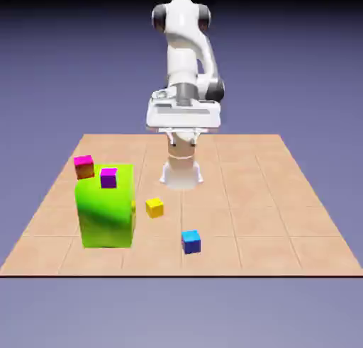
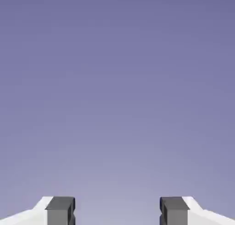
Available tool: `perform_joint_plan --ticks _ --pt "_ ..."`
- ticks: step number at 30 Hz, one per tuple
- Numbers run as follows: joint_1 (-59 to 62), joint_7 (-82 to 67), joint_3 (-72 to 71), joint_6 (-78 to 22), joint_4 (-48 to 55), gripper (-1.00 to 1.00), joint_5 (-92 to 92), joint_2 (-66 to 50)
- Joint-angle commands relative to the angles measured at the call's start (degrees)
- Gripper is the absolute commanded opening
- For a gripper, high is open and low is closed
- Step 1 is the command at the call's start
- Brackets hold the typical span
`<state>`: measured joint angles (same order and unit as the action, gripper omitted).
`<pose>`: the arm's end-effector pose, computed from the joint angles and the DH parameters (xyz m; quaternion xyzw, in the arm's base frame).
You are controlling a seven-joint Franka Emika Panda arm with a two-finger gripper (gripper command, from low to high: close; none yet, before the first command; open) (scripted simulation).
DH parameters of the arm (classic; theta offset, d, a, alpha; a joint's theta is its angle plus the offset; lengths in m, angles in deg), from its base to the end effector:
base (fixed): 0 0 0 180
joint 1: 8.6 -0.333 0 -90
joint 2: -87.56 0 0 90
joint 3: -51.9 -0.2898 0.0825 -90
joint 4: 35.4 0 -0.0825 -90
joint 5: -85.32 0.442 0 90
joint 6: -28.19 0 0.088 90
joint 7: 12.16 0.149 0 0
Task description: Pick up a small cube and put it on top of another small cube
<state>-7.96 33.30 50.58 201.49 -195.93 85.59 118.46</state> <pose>0.4815 0.0041 0.3586 -0.8578 0.3549 -0.3441 0.1411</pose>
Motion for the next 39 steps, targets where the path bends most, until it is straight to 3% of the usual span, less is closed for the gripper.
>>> perform_joint_plan --ticks 1,29,37,38,39 --pt "1.1 2.5 -1.1 -0.6 0.4 0.0 0.2 -1.5" --pt "31.4 70.9 -31.1 -16.7 11.0 0.0 6.5 -41.5" --pt "21.9 76.2 -20.7 -6.1 13.0 0.0 -1.4 -54.3" --pt "21.9 76.2 -20.7 -6.1 13.0 -1.0 -1.4 -54.3" --pt "21.9 76.2 -20.7 -6.1 13.0 -1.0 -1.4 -54.3"
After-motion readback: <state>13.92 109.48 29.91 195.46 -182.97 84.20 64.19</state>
